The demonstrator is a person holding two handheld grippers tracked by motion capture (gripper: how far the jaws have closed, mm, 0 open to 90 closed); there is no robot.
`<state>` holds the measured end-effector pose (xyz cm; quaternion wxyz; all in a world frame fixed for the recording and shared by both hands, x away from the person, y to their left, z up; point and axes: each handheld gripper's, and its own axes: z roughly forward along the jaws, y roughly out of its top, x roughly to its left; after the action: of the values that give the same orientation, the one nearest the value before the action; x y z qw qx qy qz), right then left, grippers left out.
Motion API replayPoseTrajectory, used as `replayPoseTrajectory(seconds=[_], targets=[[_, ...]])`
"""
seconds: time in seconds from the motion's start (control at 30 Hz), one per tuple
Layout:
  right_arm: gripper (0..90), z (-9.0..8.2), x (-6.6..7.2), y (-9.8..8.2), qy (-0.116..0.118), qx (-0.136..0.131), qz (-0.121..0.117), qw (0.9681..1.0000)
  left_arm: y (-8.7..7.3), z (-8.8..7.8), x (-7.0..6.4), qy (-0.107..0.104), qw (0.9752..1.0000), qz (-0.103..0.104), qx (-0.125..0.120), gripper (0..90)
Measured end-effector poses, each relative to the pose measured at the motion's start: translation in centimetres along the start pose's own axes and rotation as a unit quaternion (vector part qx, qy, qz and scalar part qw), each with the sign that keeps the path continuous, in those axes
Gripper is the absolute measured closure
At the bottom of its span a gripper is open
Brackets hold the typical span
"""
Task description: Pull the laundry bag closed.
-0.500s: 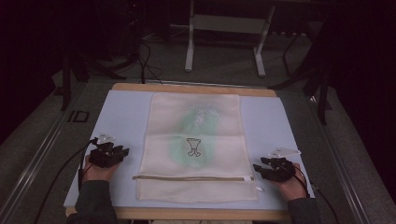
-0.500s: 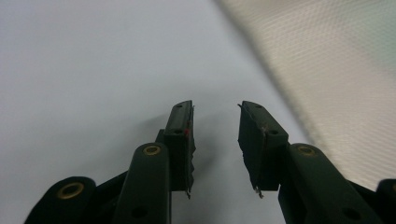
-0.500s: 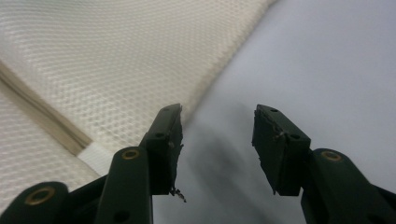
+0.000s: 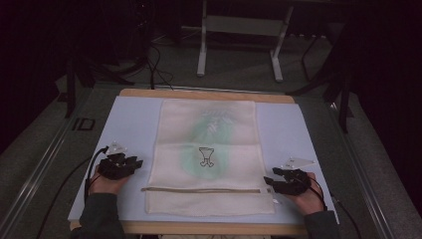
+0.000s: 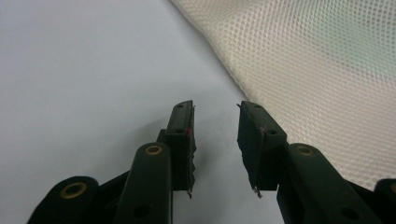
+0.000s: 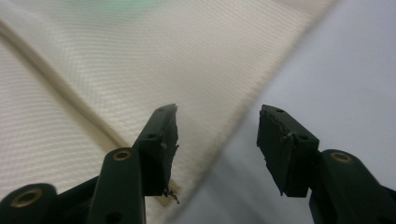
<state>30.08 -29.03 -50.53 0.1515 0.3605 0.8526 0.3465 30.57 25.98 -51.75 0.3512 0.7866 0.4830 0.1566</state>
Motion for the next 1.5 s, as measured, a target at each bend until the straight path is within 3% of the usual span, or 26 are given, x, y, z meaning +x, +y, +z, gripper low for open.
replayPoseTrajectory(seconds=[0.13, 0.5, 0.93, 1.2, 1.4, 1.5], targets=[[48.0, 0.1, 0.5, 0.3, 0.027, -0.016, 0.001, 0.9995, 0.1, -0.1, -0.4, 0.000, 0.9999, 0.013, -0.003, 66.2], [48.3, 1.0, 2.5, 1.4, 0.048, -0.003, -0.035, 0.9982, 0.1, -0.5, -0.5, -0.006, 0.9995, 0.029, -0.009, 66.9], [48.2, 1.8, 4.3, 2.3, 0.073, 0.000, -0.064, 0.9953, 0.4, -0.7, -0.7, -0.046, 0.9978, 0.041, -0.025, 63.5], [48.8, 2.3, 5.4, 2.8, 0.081, -0.003, -0.083, 0.9933, 0.3, -0.3, -0.8, -0.056, 0.9972, 0.049, -0.007, 74.6], [49.2, 2.6, 6.3, 3.6, 0.092, -0.003, -0.096, 0.9911, 0.5, -0.1, -1.1, -0.064, 0.9960, 0.063, 0.003, 88.2], [49.1, 2.9, 6.8, 3.9, 0.096, -0.002, -0.105, 0.9898, 0.6, 0.2, -1.1, -0.058, 0.9963, 0.061, 0.010, 89.8]])
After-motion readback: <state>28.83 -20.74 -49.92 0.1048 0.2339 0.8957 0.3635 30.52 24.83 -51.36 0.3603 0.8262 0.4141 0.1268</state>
